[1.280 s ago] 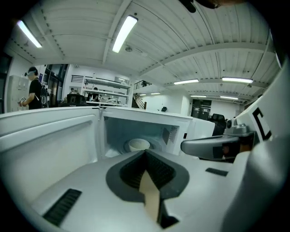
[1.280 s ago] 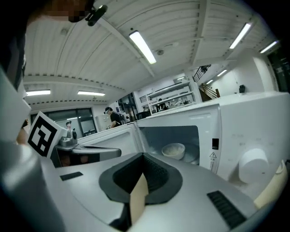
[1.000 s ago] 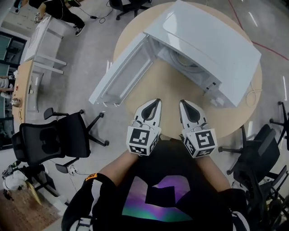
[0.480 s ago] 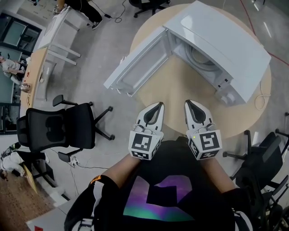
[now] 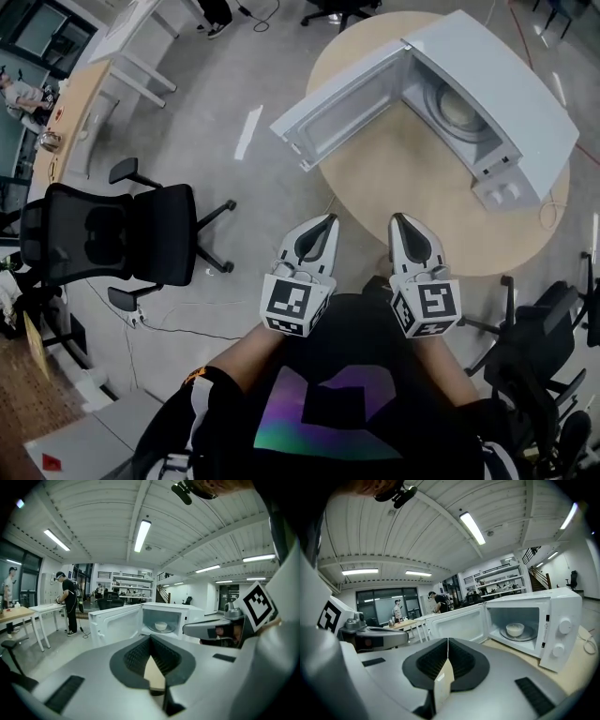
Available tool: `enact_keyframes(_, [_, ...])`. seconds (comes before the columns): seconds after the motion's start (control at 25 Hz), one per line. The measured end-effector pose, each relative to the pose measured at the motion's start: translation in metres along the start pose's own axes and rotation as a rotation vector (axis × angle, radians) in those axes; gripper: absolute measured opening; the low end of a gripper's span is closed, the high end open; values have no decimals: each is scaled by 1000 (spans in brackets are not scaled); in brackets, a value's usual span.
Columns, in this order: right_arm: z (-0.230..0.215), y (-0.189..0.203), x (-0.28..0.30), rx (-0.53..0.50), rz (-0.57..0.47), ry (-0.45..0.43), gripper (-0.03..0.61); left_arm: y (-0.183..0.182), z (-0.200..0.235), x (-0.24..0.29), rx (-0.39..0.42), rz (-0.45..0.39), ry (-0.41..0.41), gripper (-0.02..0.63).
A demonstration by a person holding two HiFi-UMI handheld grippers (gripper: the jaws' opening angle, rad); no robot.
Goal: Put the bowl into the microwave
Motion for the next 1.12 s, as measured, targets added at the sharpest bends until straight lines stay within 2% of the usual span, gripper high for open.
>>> enact_keyframes(0.28, [84,13,-33,-16,-5,58,18,2,30,-92,-31,-17,9,46])
enact_keyframes(0.56, [154,26,-66,-27,-8,87,18,-1,47,-168,-28,-29,17,46])
enact_keyframes(0.84, [198,37,-92,-40,0,110,17,3,49,-218,-37,-41,27,46])
enact_keyframes(1.12, [222,53,-121,-55,22,122,17,11,37,-243,-38,-52,51,46])
Point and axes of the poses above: the fingertips, and each gripper's own axes: x forward along the fingers, z to its left, y out of its underside, the point moved 2 cm from there along -x, backward along the fingers, and after that the axes turned 15 degrees about -z, right-handed, at the moved point
